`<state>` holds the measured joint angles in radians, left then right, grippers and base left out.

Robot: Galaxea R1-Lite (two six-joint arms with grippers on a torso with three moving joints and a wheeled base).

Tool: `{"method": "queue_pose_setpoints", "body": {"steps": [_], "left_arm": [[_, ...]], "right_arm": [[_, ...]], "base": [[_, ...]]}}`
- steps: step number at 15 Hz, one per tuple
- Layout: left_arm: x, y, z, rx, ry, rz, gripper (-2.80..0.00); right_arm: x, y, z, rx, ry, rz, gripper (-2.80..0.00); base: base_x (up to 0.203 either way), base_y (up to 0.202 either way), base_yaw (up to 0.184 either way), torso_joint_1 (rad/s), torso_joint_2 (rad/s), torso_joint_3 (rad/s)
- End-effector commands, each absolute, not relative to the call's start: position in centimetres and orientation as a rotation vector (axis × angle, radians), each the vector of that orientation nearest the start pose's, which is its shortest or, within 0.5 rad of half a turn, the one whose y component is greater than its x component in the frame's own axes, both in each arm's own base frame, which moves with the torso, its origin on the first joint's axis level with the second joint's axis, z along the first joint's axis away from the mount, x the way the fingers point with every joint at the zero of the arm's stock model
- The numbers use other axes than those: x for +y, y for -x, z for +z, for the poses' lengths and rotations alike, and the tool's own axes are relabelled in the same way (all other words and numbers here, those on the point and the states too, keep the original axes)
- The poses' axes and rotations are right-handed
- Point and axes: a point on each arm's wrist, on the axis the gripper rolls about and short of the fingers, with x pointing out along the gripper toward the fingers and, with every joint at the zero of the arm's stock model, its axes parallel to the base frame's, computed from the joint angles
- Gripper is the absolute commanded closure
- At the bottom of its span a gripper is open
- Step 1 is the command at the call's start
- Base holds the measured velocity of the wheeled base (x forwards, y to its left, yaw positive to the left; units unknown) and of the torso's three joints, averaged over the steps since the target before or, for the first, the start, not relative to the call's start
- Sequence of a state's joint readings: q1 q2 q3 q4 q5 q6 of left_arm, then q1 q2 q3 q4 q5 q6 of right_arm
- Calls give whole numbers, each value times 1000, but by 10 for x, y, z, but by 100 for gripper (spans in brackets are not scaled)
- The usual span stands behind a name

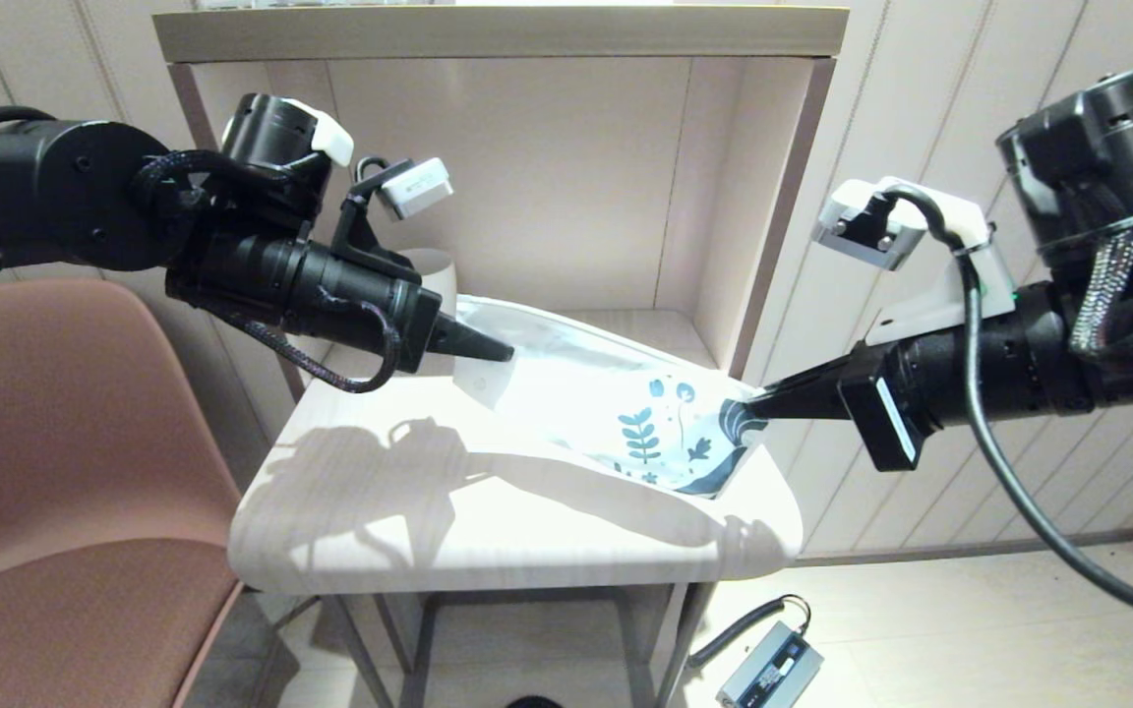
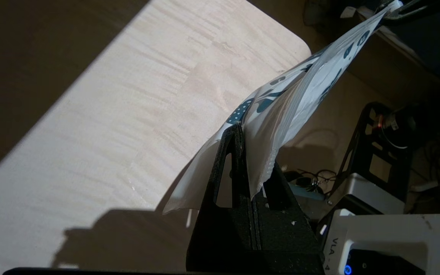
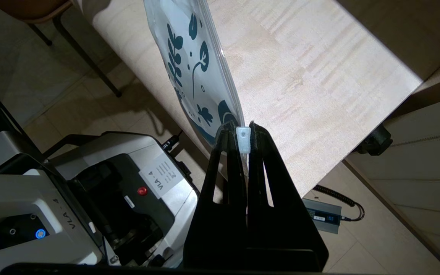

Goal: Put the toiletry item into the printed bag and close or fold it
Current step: Close the strorage bag and place it on the desk

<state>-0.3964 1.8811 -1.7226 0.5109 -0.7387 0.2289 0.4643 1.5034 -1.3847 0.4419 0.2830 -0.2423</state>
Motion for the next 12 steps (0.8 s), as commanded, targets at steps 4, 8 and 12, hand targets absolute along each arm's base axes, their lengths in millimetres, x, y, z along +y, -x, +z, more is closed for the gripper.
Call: {"method": "queue_pose_setpoints", "body": {"steps": [4, 8, 12], "left_arm": [[-150, -319, 271, 575, -74, -1167, 0], [-150, -319, 271, 575, -74, -1167, 0], [-150, -319, 271, 577, -73, -1167, 0]], "right_arm": [[121, -221, 299, 462, 274, 825, 0], [122, -223, 301, 459, 266, 825, 0], [123, -224, 298, 471, 271, 828, 0]], "base": [[0, 0, 0, 0, 0, 0], [0, 0, 0, 0, 0, 0], [0, 0, 0, 0, 0, 0]]}}
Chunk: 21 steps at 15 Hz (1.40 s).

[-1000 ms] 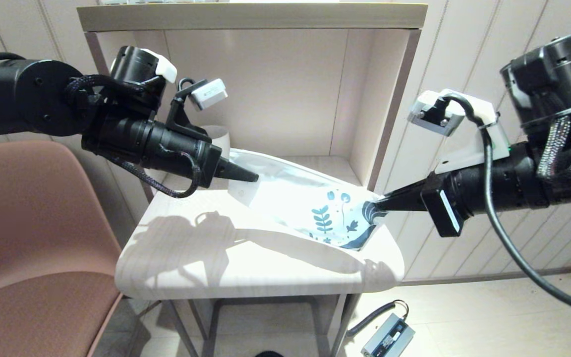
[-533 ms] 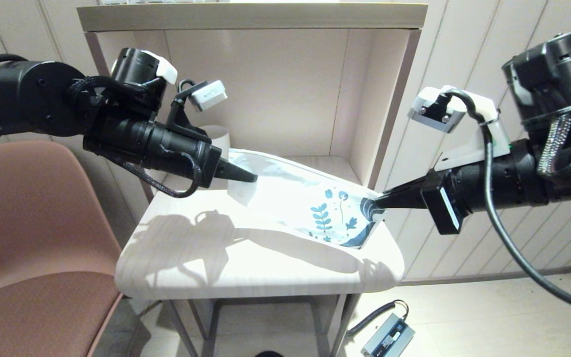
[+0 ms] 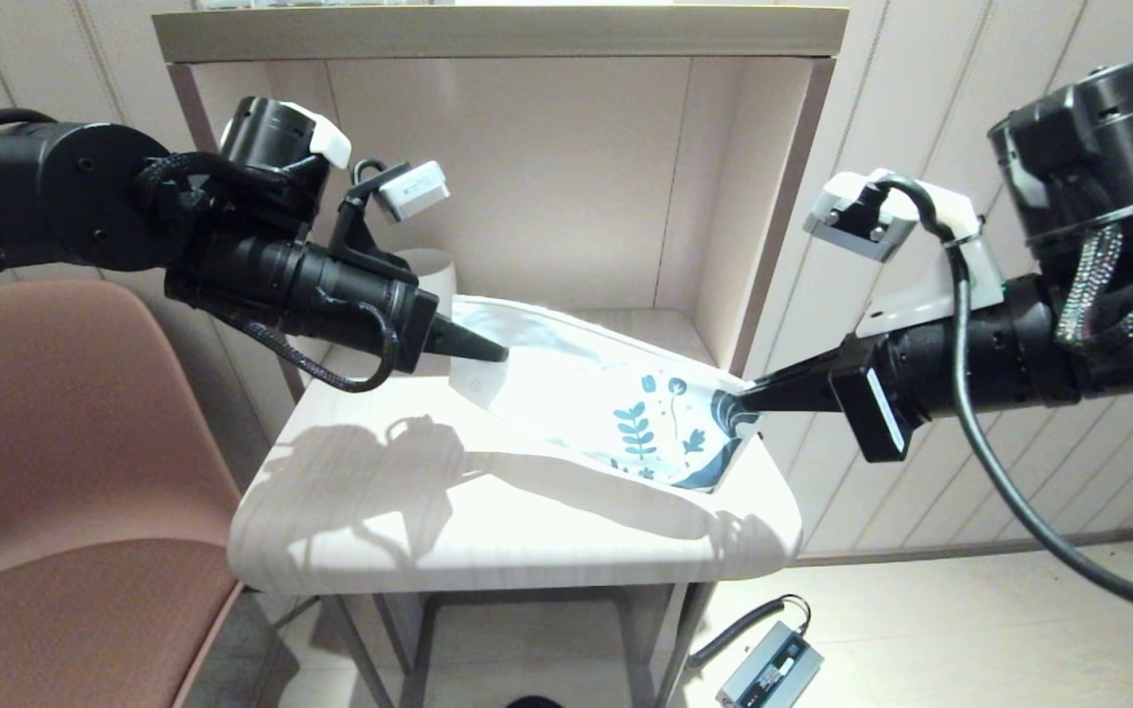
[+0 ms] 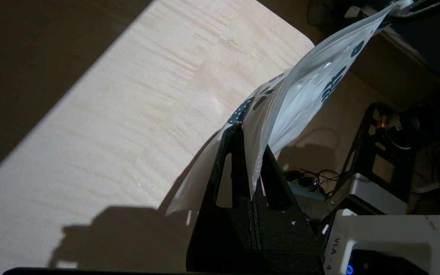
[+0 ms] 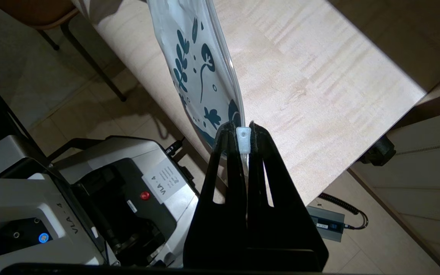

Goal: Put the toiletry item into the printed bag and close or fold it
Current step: Close the strorage bag and place it on the desk

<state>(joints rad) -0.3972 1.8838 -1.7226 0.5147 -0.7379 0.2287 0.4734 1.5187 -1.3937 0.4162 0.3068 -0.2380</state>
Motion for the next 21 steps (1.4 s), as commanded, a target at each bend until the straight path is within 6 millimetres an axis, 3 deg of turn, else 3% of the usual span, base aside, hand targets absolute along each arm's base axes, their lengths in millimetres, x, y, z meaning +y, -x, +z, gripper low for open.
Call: {"method": "queue_pose_setpoints", "body": {"steps": [1, 3, 4, 12, 16, 21], "left_arm": [[-150, -319, 271, 577, -73, -1167, 0], [-150, -319, 271, 577, -73, -1167, 0], [-150, -319, 270, 580, -73, -1167, 0], [-152, -322, 268, 582, -71, -1166, 0], [-156, -339, 274, 609, 38, -1109, 0], [-150, -361, 269, 588, 116, -1049, 0]], "right_arm": [[123, -224, 297, 474, 271, 827, 0], [123, -225, 298, 467, 272, 828, 0], [123, -226, 296, 477, 273, 827, -280], [123, -226, 307, 406, 269, 822, -280], [112, -214, 319, 358, 259, 802, -280], [110, -212, 316, 370, 259, 795, -280]], "base": [[0, 0, 0, 0, 0, 0], [0, 0, 0, 0, 0, 0], [0, 0, 0, 0, 0, 0], [0, 0, 0, 0, 0, 0], [0, 0, 0, 0, 0, 0], [0, 0, 0, 0, 0, 0]]}}
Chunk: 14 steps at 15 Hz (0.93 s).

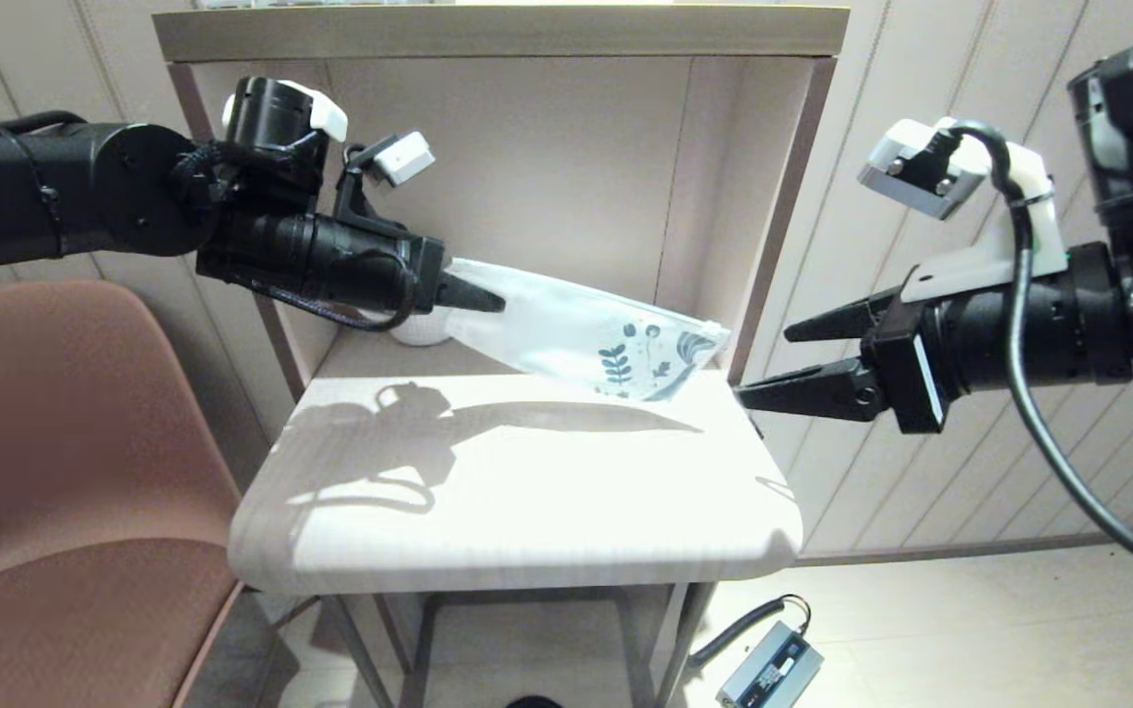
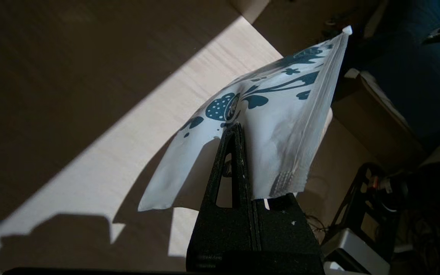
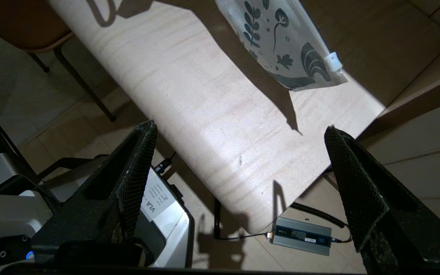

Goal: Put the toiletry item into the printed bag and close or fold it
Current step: Close the strorage bag and place it on the desk

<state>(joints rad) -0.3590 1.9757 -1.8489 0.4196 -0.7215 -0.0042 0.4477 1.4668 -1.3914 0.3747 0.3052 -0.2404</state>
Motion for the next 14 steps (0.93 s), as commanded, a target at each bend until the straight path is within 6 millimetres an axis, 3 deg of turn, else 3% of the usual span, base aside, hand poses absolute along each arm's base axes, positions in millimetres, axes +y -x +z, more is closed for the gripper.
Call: {"method": "queue_pose_setpoints", "body": {"steps": [1, 4, 5, 6, 14], "left_arm": [[-151, -363, 267, 592, 116, -1047, 0], [-153, -372, 257, 605, 113, -1030, 0], [-153, -375, 253, 603, 113, -1028, 0], [-153, -376, 253, 599, 113, -1029, 0], [-153, -376, 253, 597, 112, -1029, 0]], "right_arm": [[110, -212, 313, 379, 260, 797, -280], [110, -213, 306, 404, 262, 801, -280], [110, -213, 305, 409, 260, 801, -155], [110, -213, 304, 416, 255, 799, 0], [107, -209, 299, 403, 253, 805, 0]], "base": [[0, 0, 0, 0, 0, 0], [0, 0, 0, 0, 0, 0], [0, 0, 0, 0, 0, 0], [0, 0, 0, 0, 0, 0], [0, 0, 0, 0, 0, 0]]}}
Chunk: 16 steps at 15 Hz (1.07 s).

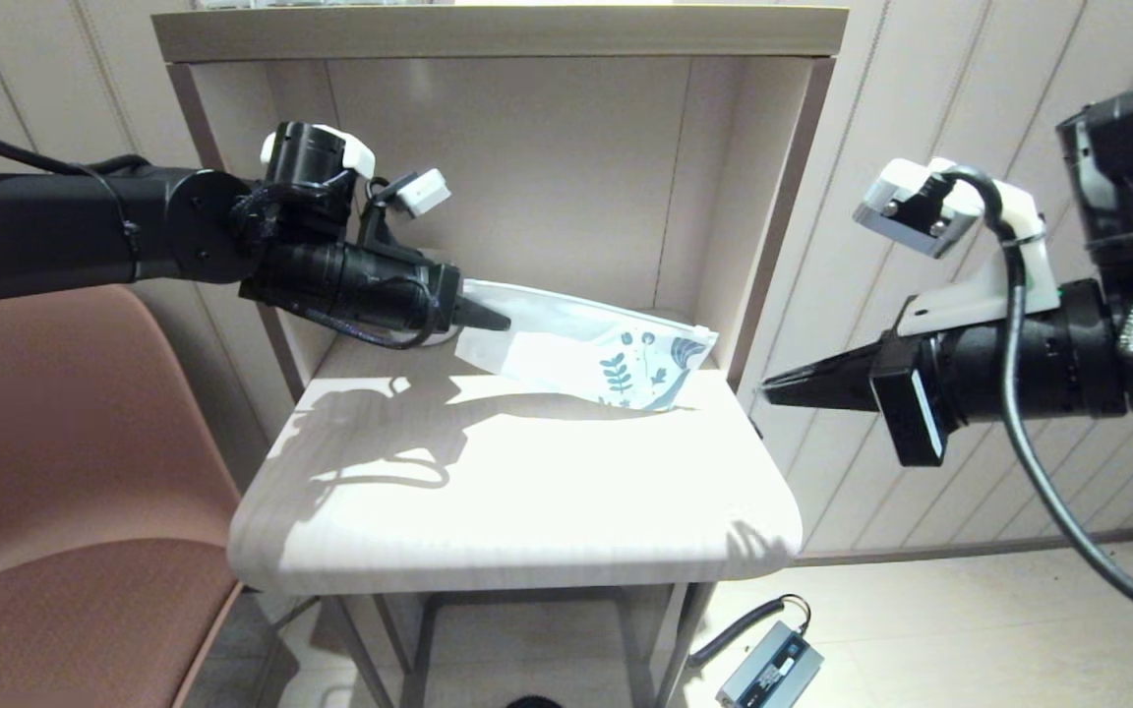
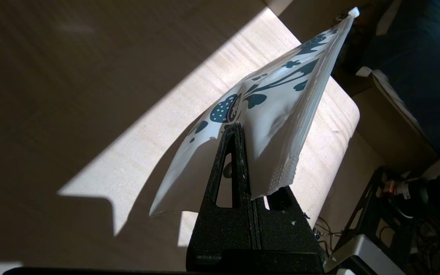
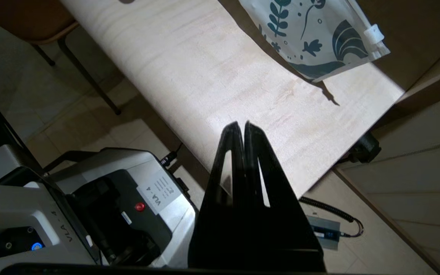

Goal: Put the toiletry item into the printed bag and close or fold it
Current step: Close the strorage bag and place it on the desk

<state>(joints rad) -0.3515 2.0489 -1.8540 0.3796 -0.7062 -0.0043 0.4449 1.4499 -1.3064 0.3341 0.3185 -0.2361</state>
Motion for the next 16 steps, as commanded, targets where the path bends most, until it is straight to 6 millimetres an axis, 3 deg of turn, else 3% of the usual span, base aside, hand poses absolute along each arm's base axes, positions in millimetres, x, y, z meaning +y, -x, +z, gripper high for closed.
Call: {"method": "queue_pose_setpoints", "body": {"steps": [1, 5, 6, 11, 16], "left_arm": [[-153, -376, 253, 599, 111, -1029, 0], [-154, -378, 249, 609, 110, -1022, 0], [-154, -378, 247, 616, 103, -1000, -280], [-155, -382, 245, 591, 96, -988, -280], [-131, -374, 274, 504, 103, -945, -280]], "right_arm": [[106, -207, 299, 404, 253, 804, 0], [105, -207, 298, 407, 250, 800, 0], [105, -207, 298, 407, 249, 800, 0], [105, -208, 294, 421, 247, 809, 0], [105, -208, 294, 421, 246, 814, 0]], "base": [[0, 0, 0, 0, 0, 0], [0, 0, 0, 0, 0, 0], [0, 0, 0, 0, 0, 0], [0, 0, 0, 0, 0, 0], [0, 0, 0, 0, 0, 0]]}}
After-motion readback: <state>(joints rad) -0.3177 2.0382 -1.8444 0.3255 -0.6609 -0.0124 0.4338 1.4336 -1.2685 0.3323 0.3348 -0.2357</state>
